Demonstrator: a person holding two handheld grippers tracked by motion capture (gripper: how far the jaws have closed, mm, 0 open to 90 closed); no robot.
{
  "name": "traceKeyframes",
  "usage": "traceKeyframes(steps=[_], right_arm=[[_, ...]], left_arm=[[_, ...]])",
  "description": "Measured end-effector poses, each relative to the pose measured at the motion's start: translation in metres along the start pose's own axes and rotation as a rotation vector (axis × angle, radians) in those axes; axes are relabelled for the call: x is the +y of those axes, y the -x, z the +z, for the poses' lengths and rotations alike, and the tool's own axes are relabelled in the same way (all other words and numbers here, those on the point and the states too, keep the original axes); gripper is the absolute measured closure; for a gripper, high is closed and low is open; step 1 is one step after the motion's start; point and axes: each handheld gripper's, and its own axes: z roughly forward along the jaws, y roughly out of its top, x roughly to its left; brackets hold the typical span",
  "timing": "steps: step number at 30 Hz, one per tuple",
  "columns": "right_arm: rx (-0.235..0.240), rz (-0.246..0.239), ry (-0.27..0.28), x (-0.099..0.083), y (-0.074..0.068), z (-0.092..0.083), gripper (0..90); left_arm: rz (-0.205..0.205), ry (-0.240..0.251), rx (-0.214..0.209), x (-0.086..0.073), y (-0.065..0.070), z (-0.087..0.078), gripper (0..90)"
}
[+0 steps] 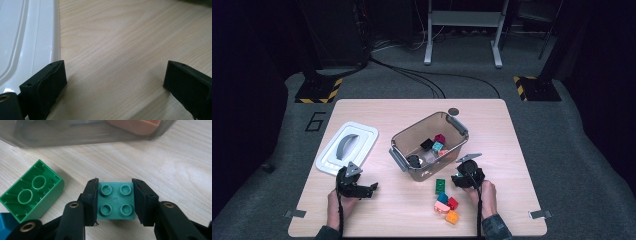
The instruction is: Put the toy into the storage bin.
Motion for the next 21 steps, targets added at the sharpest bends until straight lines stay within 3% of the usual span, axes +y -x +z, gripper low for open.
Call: traceKeyframes(steps=[4, 10, 21], right_arm=[[0.009, 0.012, -0.003, -0.001, 0.005, -0.002, 58.6], [0.02, 0.055, 0.038, -0.004, 0.017, -0.011, 58.7], [0.027, 0.144, 0.11, -0.001, 0.052, -0.024, 58.7]], left_arm=[[-0.002, 0.0, -0.001, 0.0, 0.0, 0.0, 4.2], [-0.001, 0.001, 0.0, 0.0, 0.0, 0.0, 4.2], [-0.002, 0.0, 0.0, 0.0, 0.0, 0.0, 4.2]])
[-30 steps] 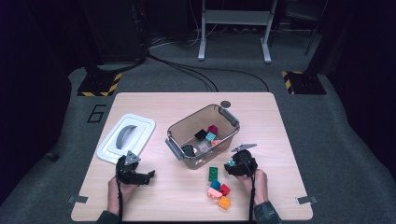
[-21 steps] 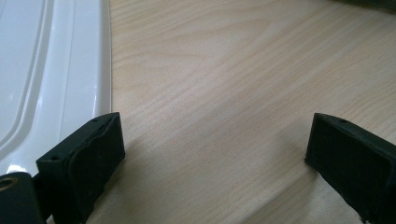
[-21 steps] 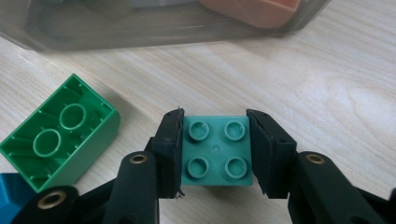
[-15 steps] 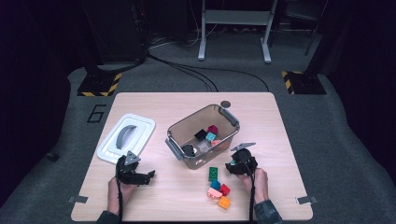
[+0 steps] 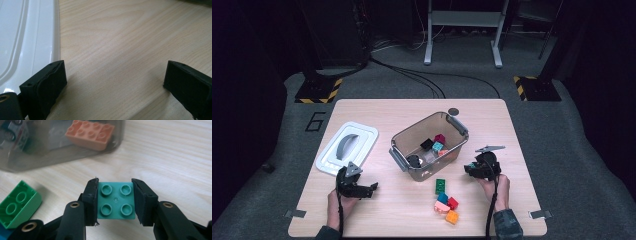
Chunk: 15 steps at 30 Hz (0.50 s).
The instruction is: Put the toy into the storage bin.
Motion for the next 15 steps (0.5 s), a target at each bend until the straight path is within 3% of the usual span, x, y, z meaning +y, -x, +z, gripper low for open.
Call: traceKeyframes(steps=[3, 9, 15], right_arm=[[-0.006, -0.007, 0.014, 0.004, 0.009, -0.002, 58.7], [-0.009, 0.036, 0.024, 0.013, 0.017, -0.006, 58.7], [-0.021, 0.035, 0.042, 0.024, 0.023, -0.008, 58.8]], left_arm=[[0.0, 0.0, 0.0, 0.0, 0.0, 0.0, 4.2], [0.001, 0.0, 0.001, 0.0, 0.0, 0.0, 4.2], [0.001, 0.0, 0.0, 0.0, 0.0, 0.0, 4.2]])
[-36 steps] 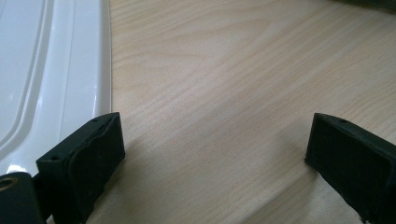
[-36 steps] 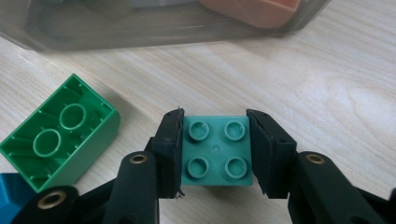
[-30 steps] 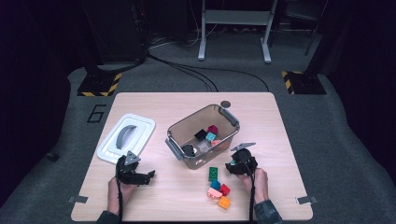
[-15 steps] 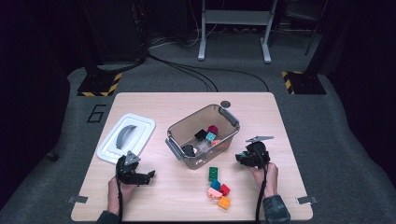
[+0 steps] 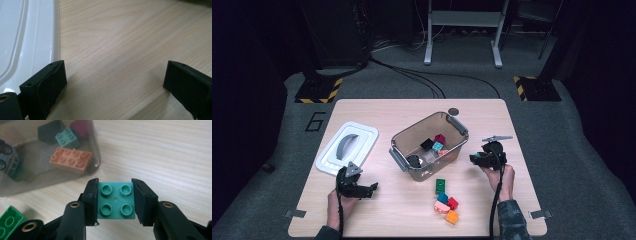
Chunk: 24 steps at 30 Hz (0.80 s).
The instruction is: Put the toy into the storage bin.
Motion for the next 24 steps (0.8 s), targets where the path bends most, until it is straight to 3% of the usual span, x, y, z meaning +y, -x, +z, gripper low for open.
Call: traceKeyframes(steps=[10, 15, 24], right_arm=[[-0.025, -0.009, 0.015, 0.021, 0.008, -0.001, 58.8], [-0.051, 0.009, 0.024, 0.033, 0.01, -0.002, 58.8], [-0.091, -0.005, 0.066, 0.059, 0.014, -0.014, 58.8]], left_arm=[[-0.001, -0.001, 0.0, 0.0, 0.0, 0.0, 4.2], [-0.002, 0.001, -0.001, 0.0, 0.0, 0.0, 4.2], [-0.002, 0.0, -0.001, 0.0, 0.0, 0.0, 4.2]])
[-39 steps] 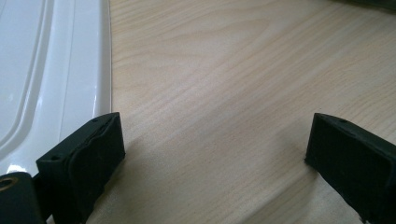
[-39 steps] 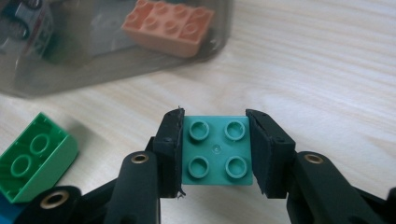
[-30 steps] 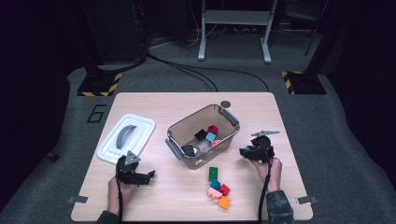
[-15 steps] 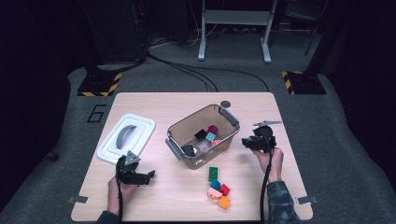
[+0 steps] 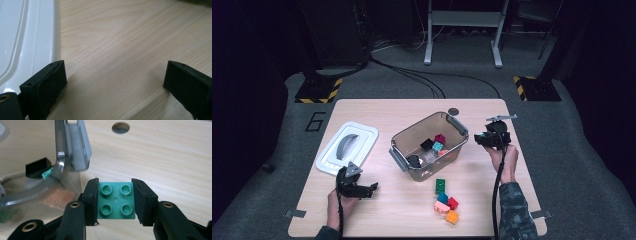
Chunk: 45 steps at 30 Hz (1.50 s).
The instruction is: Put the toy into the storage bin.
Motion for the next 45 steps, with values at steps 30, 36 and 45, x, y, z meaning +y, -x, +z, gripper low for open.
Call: traceKeyframes(steps=[30, 36, 45], right_arm=[[0.052, -0.174, 0.06, 0.057, -0.066, -0.013, 58.8], [0.092, -0.207, 0.019, 0.056, -0.085, -0.005, 58.7], [0.111, -0.237, -0.078, 0.041, -0.094, 0.003, 58.6]], left_arm=[[-0.002, -0.002, 0.002, 0.0, 0.0, 0.0, 4.6], [-0.001, -0.002, 0.001, 0.0, 0.0, 0.0, 4.6], [-0.001, -0.003, 0.0, 0.0, 0.0, 0.0, 4.6]])
